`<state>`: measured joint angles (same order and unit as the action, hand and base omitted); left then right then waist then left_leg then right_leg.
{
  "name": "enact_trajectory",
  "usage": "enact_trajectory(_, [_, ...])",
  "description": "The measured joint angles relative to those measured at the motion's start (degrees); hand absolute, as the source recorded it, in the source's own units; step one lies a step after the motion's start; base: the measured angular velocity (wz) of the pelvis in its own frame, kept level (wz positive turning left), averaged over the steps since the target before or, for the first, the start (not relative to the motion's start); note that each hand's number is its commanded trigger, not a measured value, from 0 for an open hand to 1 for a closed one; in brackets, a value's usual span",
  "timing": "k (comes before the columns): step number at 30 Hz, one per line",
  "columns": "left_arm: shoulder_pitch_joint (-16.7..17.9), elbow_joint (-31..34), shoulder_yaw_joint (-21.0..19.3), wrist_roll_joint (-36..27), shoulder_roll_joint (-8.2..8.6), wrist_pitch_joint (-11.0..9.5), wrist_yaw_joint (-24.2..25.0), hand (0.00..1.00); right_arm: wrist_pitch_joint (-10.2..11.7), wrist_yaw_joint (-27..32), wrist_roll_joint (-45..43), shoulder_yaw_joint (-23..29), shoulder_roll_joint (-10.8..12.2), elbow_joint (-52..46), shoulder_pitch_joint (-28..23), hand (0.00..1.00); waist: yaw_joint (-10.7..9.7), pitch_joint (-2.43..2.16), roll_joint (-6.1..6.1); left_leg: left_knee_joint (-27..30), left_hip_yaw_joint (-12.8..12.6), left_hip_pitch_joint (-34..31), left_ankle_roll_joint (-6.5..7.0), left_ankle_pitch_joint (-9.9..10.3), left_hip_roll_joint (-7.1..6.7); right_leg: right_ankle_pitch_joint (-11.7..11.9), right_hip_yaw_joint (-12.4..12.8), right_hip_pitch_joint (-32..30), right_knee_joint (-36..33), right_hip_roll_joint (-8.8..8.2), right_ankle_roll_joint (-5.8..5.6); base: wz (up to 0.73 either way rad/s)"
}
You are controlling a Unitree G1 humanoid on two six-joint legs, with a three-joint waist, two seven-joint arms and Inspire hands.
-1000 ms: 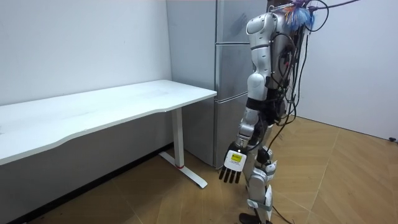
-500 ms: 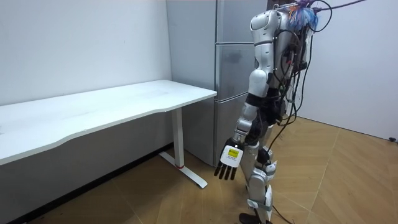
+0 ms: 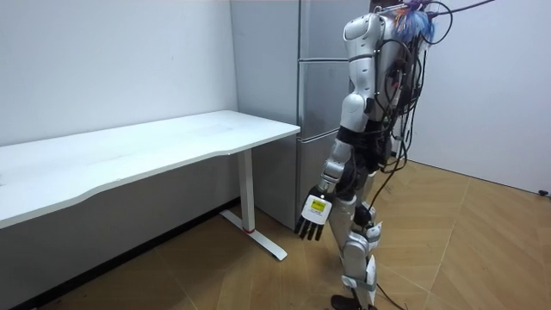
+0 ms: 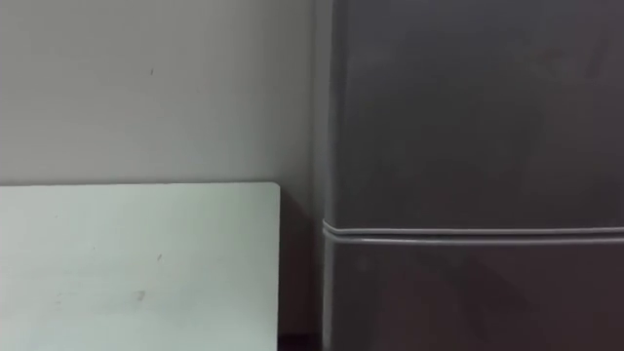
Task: Put the bottle in the upper fridge
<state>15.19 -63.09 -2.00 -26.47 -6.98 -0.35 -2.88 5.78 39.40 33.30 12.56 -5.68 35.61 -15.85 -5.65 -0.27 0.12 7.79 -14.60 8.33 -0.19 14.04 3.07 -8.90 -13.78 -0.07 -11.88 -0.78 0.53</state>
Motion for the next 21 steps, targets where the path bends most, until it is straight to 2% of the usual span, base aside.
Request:
enact_trajectory(3, [0.00,0.18,-0.14,0.02,0.13,0.10,0.94,0.00,-0.74,-4.39,-2.38,-0.97,-0.15,5.82,-0.17,0.00,1.22,0.04,0.19,-0.02,-0.47,0.88,0.00,0.00,0.04,-0.25,0.99,0.73,0.19,0.01,-0.06,-0.11])
enact_trajectory(8, [0.15,0.08,-0.18,0.36,-0.10,0.12,1.44,0.00,-1.64,-12.71,-3.59,-4.03,-0.42,14.93,-0.01,0.00,1.63,0.30,0.35,-0.02,-0.80,1.18,-0.01,0.01,0.13,-0.58,1.03,1.05,0.26,0.04,-0.05,0.00])
enact_trajectory(13, [-0.91,-0.09,0.05,0.93,-0.10,0.80,2.44,0.00,-3.65,-21.93,-7.51,-7.13,-0.09,21.73,1.84,0.00,2.22,0.31,0.38,-0.02,-0.78,0.87,-0.01,0.01,0.14,-0.68,0.96,0.31,0.37,-0.11,-0.03,-0.02])
enact_trajectory(18, [-1.89,-1.06,0.07,2.41,0.00,0.92,3.25,0.00,-4.70,-27.74,-9.79,-8.09,0.18,26.59,4.07,0.00,2.70,0.32,0.36,-0.02,-0.37,0.85,-0.01,0.01,0.12,-0.58,0.42,1.01,0.37,-0.19,-0.08,0.06])
enact_trajectory(21, [-1.91,-1.04,0.07,2.42,0.00,1.66,3.57,0.00,-5.16,-29.64,-10.85,-8.22,0.44,27.51,4.56,0.00,2.80,0.34,0.29,-0.02,-0.30,0.69,-0.01,0.01,0.12,-0.57,-0.13,1.21,0.89,-0.19,-0.10,0.08])
